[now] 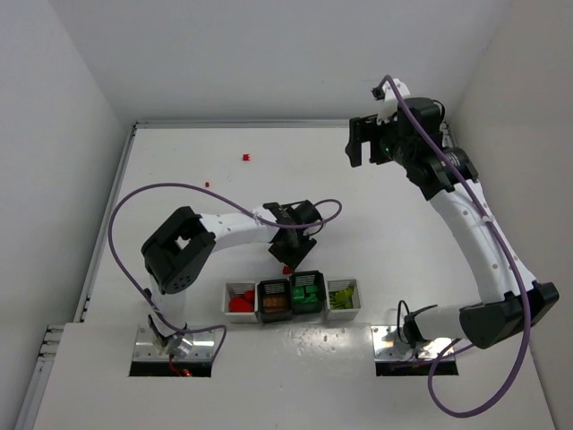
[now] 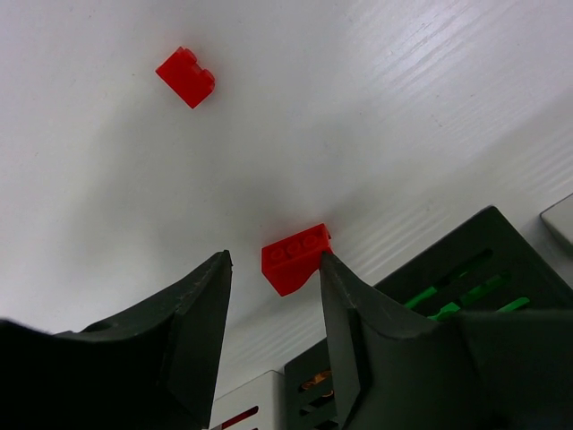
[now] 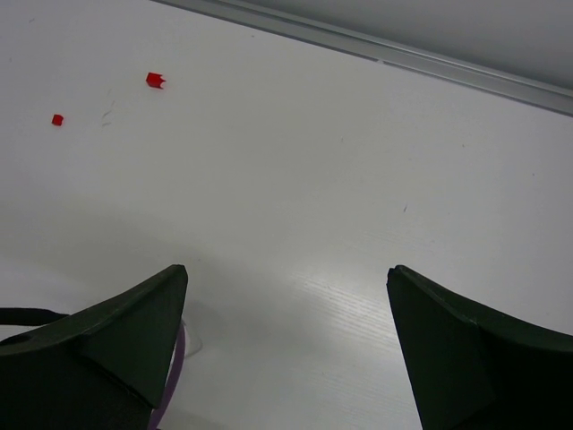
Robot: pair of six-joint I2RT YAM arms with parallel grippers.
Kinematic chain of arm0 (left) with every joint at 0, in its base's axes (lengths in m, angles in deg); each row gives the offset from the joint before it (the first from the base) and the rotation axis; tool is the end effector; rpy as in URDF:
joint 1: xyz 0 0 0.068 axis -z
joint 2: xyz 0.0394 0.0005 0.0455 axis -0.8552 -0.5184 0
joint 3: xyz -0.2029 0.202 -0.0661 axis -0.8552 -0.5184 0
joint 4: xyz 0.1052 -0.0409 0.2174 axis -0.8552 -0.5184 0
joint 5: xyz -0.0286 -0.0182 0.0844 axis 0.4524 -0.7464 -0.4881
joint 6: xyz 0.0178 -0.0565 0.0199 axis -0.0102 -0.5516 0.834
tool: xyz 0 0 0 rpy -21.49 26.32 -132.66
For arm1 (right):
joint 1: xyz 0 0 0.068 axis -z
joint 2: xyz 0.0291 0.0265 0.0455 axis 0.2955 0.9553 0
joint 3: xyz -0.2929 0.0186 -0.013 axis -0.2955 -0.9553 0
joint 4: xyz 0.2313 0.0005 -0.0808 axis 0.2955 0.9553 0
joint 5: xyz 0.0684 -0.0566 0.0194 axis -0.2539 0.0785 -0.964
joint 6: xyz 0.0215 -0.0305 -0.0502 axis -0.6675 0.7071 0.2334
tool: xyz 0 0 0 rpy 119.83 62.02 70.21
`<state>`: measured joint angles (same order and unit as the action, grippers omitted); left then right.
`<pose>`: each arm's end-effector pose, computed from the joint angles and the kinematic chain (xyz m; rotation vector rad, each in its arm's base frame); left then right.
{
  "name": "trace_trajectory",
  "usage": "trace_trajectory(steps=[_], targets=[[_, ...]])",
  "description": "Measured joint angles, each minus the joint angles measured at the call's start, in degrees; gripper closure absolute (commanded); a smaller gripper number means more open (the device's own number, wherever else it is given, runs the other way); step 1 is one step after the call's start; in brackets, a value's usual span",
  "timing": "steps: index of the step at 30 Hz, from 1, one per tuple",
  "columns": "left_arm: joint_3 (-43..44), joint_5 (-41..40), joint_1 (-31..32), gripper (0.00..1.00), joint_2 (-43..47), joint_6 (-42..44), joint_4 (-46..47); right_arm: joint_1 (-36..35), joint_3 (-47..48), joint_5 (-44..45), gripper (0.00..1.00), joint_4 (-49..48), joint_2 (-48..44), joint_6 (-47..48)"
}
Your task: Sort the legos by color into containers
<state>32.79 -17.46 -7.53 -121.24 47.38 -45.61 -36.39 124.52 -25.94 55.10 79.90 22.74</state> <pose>0.2270 -0.2825 0.1854 0.8509 2.7595 -0.2311 0.2655 0.0902 0.4366 -0.1425 2.0277 0.2704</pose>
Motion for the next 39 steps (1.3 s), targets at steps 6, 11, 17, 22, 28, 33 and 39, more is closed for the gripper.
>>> trace_trajectory(steps=[6,11,17,22,28,33,39], targets=[[0.0,0.22,0.02,0.53,-0.07,-0.15,0.04,0.46,-0.15,-0.46,0.07,0.0,0.0,0.0],[0.81,1.01,-1.66,0.55,-0.85,-0.13,-0.33,0.7,-0.76,-1.11,0.07,-0.2,0.0,0.0],[2.25,0.26,-6.82,0.56,-1.81,0.61,-0.13,0.7,-2.16,-1.88,0.07,-0.28,0.0,0.0],[2.67,-1.97,-11.37,0.56,-1.92,2.4,0.13,0.7,-2.84,-2.78,0.07,-0.79,0.0,-0.17],[6.51,-5.09,-17.07,0.56,-4.35,5.75,0.15,0.7,-3.58,-3.39,0.07,-0.98,0.0,-0.66],[8.31,-7.15,-19.78,0.56,-5.42,8.0,1.14,0.7,-4.11,-4.15,0.07,-1.01,0.0,-0.81],[8.39,-8.39,-19.82,0.52,-4.94,9.42,1.09,0.7,-5.05,-4.68,0.07,-1.16,-0.07,-0.83]])
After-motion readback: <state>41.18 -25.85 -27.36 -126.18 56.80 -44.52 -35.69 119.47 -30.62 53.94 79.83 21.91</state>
